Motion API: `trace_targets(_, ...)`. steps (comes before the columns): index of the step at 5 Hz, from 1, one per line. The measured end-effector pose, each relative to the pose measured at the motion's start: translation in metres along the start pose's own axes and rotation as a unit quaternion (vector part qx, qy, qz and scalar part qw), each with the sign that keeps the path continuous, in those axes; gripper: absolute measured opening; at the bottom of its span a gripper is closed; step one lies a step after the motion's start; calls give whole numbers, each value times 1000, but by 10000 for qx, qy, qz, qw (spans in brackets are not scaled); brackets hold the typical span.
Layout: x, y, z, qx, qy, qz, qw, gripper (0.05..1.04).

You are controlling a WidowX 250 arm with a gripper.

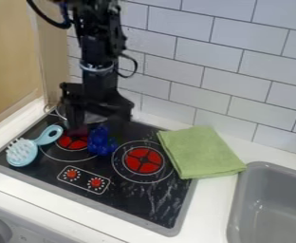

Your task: Move grapes to the top of the green tablecloth

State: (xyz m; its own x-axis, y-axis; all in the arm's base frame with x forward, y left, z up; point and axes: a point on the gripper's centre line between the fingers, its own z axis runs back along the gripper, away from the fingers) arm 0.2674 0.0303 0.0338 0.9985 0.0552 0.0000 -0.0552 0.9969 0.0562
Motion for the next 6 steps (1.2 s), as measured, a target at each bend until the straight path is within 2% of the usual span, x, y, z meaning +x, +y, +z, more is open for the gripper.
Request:
trace_targets(2, 0, 7, -19, -198, 101, 142, 9997, 999)
trace_targets(3, -3, 4, -31, -323, 268, 75, 9991, 999)
trace_targets(4, 7, 2, -29, -385, 130, 34, 9992, 999)
trace_targets(5, 7, 0, -33, -459, 160, 6, 9988, 942)
trace_targets(6, 10, 0, -34, -462, 89, -26, 9989, 818)
